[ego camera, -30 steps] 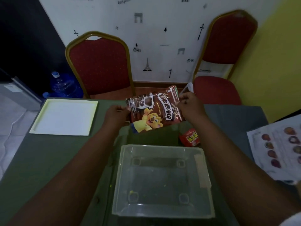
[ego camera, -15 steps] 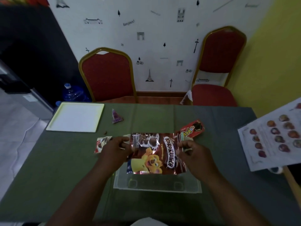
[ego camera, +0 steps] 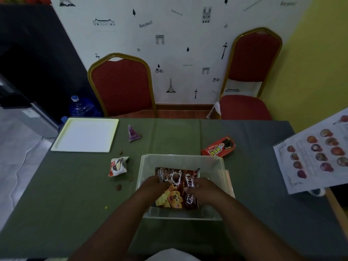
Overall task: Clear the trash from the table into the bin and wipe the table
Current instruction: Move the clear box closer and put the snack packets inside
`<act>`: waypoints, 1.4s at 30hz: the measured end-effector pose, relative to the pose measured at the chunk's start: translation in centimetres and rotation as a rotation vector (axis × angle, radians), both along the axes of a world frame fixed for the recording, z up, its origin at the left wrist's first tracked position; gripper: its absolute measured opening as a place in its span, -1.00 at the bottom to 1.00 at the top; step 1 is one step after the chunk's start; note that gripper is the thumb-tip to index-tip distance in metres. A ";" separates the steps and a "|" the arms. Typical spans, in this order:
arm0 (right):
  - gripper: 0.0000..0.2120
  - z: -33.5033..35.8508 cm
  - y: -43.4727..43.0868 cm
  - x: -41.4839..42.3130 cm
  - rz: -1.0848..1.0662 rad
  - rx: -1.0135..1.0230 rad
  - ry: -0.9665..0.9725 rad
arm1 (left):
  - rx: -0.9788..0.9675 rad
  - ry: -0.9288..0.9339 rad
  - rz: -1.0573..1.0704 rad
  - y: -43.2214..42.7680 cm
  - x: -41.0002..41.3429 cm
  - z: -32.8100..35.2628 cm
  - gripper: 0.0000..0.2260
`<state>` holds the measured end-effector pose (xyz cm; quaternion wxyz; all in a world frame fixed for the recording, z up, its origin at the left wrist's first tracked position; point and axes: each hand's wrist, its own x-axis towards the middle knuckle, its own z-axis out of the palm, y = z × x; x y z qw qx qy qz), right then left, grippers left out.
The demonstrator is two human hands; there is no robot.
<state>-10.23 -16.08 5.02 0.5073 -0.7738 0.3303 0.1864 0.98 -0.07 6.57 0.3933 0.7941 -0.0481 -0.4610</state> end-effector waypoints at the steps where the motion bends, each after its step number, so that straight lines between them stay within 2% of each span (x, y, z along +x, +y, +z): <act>1: -0.76 -0.3 0.0 0.1 -0.002 0.012 0.018 | -0.003 0.011 0.010 -0.1 0.0 -0.2 -0.80; 7: -0.67 -0.8 0.0 0.0 0.035 -0.049 0.061 | -0.071 0.047 0.054 -0.5 -0.4 -0.9 -0.89; 12: -0.63 1.7 -0.1 -1.0 0.012 -0.160 -0.110 | -0.054 -0.076 -0.044 -1.3 -0.1 0.3 -0.79; 14: -0.63 3.7 -0.7 -1.5 -0.097 -0.169 -0.235 | -0.060 -0.080 -0.088 -2.3 0.5 1.6 -0.69; 16: -0.69 5.7 -1.9 -2.1 -0.250 -0.186 -0.346 | -0.097 -0.109 -0.155 -3.7 1.2 3.3 -0.68; 20: -0.90 7.3 -6.0 -3.6 -0.554 -0.273 -0.472 | -0.215 -0.229 -0.239 -8.5 2.7 6.1 -0.92; 22: -0.94 6.0 -8.2 -4.4 -0.642 -0.321 -0.417 | -0.243 -0.290 -0.264 -12.0 3.4 6.3 -0.96; 24: -0.94 3.5 -9.8 -5.2 -0.664 -0.368 -0.273 | -0.230 -0.346 -0.315 -16.0 3.9 5.3 -0.92; 26: -0.94 0.5 -10.6 -5.8 -0.629 -0.401 -0.131 | -0.139 -0.470 -0.449 -19.8 4.3 3.5 -0.86; 28: -0.93 -2.2 -10.5 -6.0 -0.547 -0.432 -0.015 | -0.018 -0.577 -0.614 -23.0 4.7 1.4 -0.71; 30: -0.90 -4.3 -10.0 -5.9 -0.486 -0.444 0.087 | 0.092 -0.632 -0.801 -25.7 4.7 -1.0 -0.57; 32: -0.84 -5.7 -9.4 -5.7 -0.436 -0.473 0.143 | 0.181 -0.643 -0.923 -27.5 4.6 -3.2 -0.54; 34: -0.77 -6.7 -8.9 -5.3 -0.416 -0.515 0.166 | 0.251 -0.649 -0.982 -28.6 4.5 -5.0 -0.51; 39: -0.74 -7.7 -8.5 -4.2 -0.407 -0.605 0.233 | 0.324 -0.646 -1.037 -28.8 4.8 -8.1 -0.26; 42: -0.73 -8.0 -8.7 -4.0 -0.468 -0.585 0.261 | 0.315 -0.681 -1.032 -28.9 4.9 -8.4 -0.30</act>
